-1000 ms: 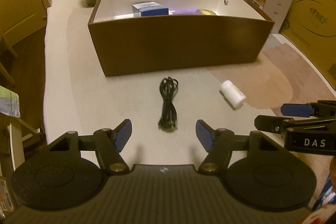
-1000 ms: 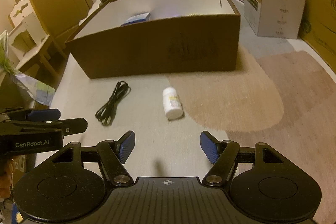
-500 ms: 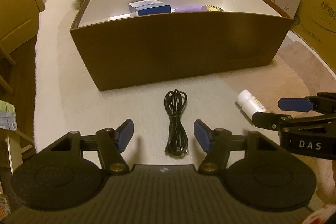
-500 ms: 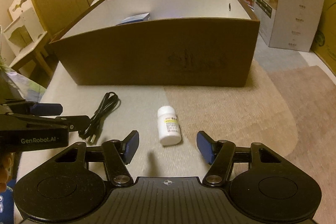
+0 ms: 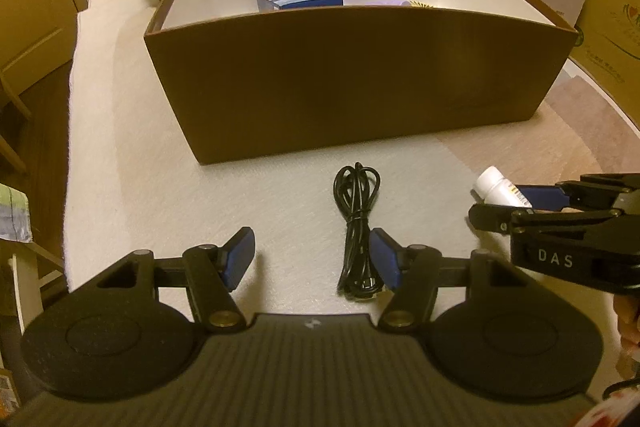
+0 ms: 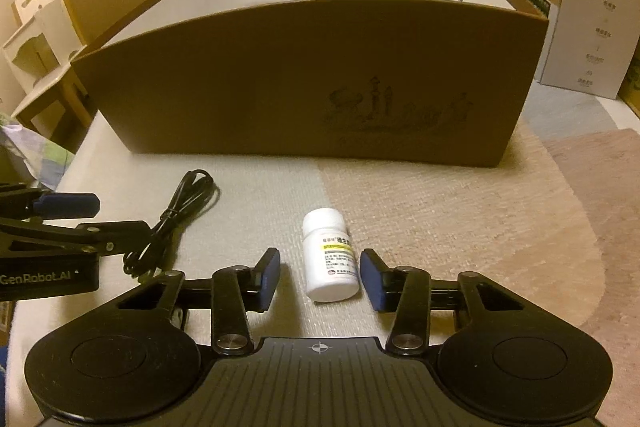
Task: Organize rigid objects
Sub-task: 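Close the left gripper on the black cable while the right gripper grasps the white pill bottle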
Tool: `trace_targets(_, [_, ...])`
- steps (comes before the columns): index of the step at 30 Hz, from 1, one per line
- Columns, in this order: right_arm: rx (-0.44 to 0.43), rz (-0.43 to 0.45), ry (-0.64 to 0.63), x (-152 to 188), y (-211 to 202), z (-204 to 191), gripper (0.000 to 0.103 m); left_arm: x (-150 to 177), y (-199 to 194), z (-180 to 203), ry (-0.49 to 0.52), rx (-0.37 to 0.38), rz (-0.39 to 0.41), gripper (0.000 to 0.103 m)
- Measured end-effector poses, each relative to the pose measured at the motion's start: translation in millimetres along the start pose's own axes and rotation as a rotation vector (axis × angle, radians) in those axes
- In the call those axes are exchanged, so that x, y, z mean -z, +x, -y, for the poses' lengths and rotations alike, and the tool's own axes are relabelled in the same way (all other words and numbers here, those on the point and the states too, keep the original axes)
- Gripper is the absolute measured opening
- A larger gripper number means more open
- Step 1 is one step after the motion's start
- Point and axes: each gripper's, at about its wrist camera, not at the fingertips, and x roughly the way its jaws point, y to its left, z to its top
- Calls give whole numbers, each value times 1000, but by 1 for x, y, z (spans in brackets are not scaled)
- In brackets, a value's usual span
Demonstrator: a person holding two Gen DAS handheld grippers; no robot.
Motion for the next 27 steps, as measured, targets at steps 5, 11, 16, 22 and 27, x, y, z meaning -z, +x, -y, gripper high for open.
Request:
trace_targets(5, [23,19,-25,1,-1,-2,28,0,3,0,-2,26,4,54])
trace_targets(11, [32,27,-41,5,-5,-3,27,-3,9,2,4,47,2,53])
trace_targets(16, [24,27,-20,6,-4,-1,27,-8,18,7,6,68,-8,51])
trace_targets(22, [24,27,-22,4,-2,-3,27,-16,30,13,16,75,-26,39])
trace_targets(27, [20,31,-25,5,-3,-1,27,-18,39,18,25,71,-36,32])
